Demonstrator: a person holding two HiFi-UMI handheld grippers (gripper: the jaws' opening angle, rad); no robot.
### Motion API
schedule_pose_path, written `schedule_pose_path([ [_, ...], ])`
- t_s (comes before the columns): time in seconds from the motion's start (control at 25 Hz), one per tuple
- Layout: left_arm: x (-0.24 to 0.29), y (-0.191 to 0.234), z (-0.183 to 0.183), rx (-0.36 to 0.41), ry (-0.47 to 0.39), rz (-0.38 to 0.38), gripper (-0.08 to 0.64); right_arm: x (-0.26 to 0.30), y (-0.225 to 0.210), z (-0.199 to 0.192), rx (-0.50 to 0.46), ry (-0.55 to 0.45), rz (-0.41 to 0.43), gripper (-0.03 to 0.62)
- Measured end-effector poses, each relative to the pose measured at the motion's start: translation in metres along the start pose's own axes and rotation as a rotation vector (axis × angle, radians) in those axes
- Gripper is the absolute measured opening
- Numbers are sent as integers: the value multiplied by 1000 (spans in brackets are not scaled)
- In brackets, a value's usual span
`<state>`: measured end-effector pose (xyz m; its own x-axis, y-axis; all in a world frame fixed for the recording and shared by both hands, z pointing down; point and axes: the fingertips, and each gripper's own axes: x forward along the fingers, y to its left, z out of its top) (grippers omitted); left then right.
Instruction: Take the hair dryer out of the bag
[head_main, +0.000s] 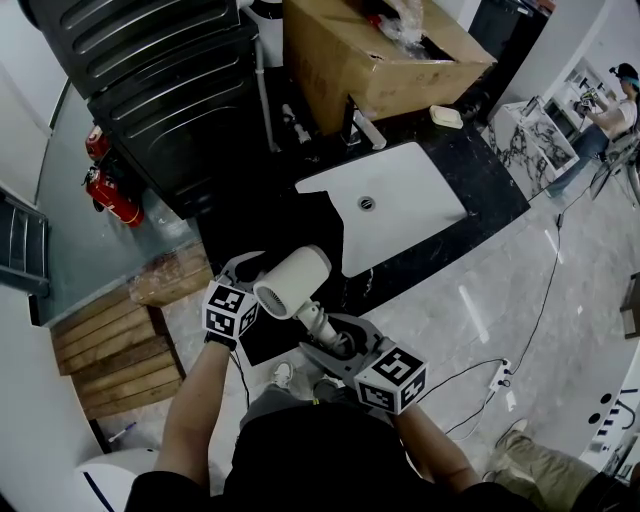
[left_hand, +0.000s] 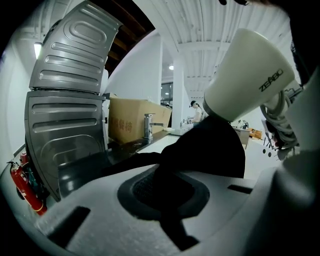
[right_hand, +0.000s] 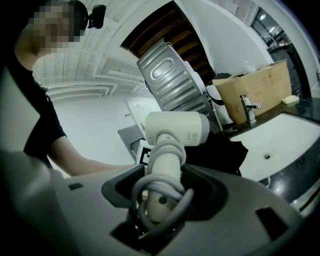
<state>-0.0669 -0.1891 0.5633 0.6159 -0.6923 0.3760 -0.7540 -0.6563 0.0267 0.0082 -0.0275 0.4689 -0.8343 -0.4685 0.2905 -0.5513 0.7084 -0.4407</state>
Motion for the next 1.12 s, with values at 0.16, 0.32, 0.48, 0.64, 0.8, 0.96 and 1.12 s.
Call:
schedule_pose_path([
  [0.16,-2,-1,-5,-4,8,-3,23,-4,-1,10,-4,-27,-12,239],
  [0.32,-6,-3,-8,13,11,-3,23,-8,-12,11,-10,-30,-56,239],
  [0.48,-11,-9,-9,31,10,-21,25,-14,-25,9,-18,-32,-103,239],
  [0.64,-17,-20,-10,24,7,-60,25,-21,-36,12,-32,-41,-146,239],
  [0.8,-26,-24,-4,13,-16,-63,26,-28,-47,18,-25,-60,-179,241],
  [0.96,-37,-29,-5,24,-3,-87,39,-32,-56,24,-20,-81,-204,241],
  [1.12,-45,-42,-14,68,59,-142,178,-36,-63,28,-13,-89,-223,241],
])
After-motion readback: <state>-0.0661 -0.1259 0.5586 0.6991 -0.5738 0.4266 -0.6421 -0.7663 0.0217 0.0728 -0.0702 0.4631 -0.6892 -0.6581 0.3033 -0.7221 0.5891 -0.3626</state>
